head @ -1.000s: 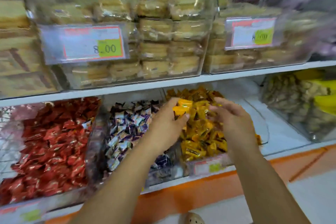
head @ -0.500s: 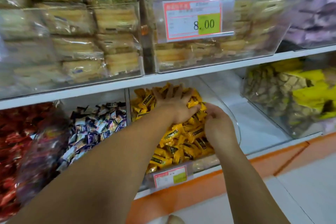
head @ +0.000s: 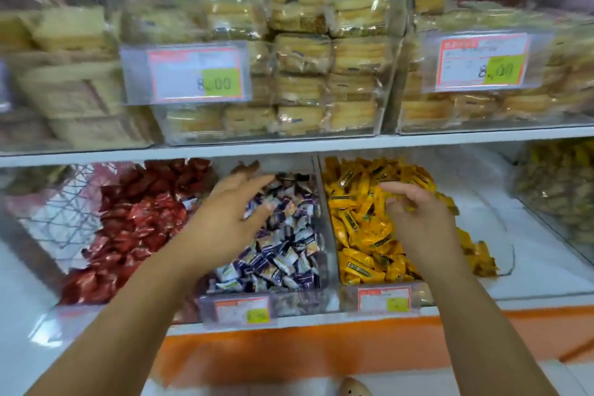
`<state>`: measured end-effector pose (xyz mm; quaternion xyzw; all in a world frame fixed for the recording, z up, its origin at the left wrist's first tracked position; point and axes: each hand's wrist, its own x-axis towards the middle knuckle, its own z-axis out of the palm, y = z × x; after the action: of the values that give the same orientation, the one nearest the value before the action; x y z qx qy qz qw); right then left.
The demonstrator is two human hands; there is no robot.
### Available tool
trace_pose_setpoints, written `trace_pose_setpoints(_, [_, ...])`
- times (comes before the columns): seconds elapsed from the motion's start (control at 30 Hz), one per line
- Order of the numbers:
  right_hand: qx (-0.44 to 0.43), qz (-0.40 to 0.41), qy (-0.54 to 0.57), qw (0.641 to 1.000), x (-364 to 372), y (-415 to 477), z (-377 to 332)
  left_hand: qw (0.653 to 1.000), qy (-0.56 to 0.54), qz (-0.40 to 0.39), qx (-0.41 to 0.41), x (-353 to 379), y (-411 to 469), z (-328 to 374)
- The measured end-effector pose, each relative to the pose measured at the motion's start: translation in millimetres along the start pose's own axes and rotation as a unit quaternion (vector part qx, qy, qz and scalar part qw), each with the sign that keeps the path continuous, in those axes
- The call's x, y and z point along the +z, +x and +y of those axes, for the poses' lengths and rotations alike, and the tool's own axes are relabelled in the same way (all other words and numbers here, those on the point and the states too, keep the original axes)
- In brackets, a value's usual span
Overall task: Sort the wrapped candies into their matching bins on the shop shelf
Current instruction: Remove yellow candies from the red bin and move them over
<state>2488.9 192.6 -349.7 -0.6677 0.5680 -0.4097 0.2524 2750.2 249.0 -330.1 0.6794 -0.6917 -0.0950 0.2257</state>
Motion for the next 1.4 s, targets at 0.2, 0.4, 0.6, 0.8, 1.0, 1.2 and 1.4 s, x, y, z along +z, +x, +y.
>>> trace_pose_setpoints(0.2, [-0.106,-0.155,0.004,0.982,66.8,-40.6,-74.0,0.989,0.057,0.04,-0.132,-20.0,-60.9,-106.2])
trace_pose_setpoints(0.4, [-0.213,-0.263,-0.027,0.941,149.0,-63.2,-124.5,0.988,0.065,0.045,-0.135,-9.3,-87.0,-153.6])
trace_pose_setpoints(0.6, [-0.264,-0.325,-0.237,0.876,226.7,-3.5,-166.0,0.988,0.105,0.018,-0.113,-12.7,-93.4,-172.4])
trace_pose_setpoints(0.8, [-0.221,-0.43,-0.411,0.773,265.2,61.3,-203.9,0.99,0.099,-0.003,-0.103,-19.0,-99.1,-185.7])
trace_pose_setpoints(1.0, [-0.224,-0.451,-0.498,0.706,295.2,75.2,-191.4,0.99,0.079,0.001,-0.113,-24.2,-93.2,-193.1])
trace_pose_setpoints(1.2, [-0.253,-0.437,-0.442,0.741,297.2,78.0,-183.2,0.993,0.047,0.001,-0.111,-26.9,-89.1,-191.1])
trace_pose_setpoints(1.4, [-0.237,-0.443,-0.256,0.826,279.4,78.0,-175.5,0.991,-0.038,0.038,-0.12,-32.5,-84.9,-192.9])
